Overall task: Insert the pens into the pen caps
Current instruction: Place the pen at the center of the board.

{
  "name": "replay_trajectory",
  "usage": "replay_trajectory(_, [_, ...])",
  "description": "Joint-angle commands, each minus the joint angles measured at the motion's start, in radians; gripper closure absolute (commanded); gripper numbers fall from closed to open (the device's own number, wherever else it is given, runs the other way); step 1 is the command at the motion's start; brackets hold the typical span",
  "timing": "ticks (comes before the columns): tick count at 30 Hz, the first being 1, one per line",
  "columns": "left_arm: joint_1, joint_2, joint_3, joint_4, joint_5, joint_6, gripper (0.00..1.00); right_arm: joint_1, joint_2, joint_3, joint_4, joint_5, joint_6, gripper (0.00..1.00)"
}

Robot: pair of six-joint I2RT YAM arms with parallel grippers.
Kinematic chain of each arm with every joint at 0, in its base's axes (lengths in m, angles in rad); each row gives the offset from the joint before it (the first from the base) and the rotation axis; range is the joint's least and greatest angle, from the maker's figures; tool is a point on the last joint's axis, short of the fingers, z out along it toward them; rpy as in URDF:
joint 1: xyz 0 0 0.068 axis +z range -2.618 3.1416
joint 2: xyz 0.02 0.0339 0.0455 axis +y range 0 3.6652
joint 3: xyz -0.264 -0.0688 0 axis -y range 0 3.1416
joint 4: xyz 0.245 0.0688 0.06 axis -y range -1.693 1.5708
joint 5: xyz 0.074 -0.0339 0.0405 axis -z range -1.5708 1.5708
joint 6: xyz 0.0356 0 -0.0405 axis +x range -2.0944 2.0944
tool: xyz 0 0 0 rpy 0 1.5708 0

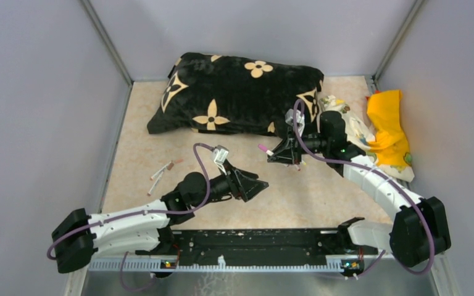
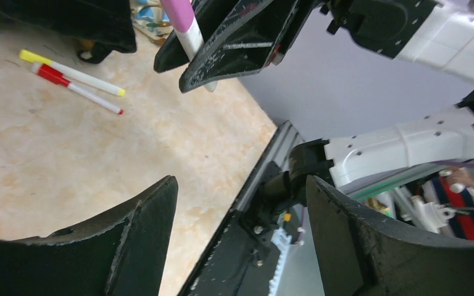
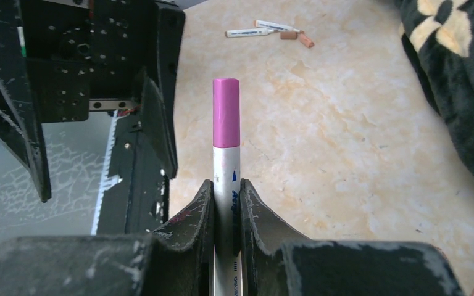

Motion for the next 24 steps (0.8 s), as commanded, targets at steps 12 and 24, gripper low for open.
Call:
replay_trajectory(12, [0.054, -0.099, -0.003, -0.324, -0.223, 0.295, 0.14, -0.025, 0.204, 0.013, -0.088, 0.578, -0.158, 0.98])
replay_trajectory(24, [0.14, -0.244, -0.119, -0.363, -0.244, 0.252, 0.14, 0.044, 0.43, 0.101, -0.205, 0.864, -0.225, 0.87])
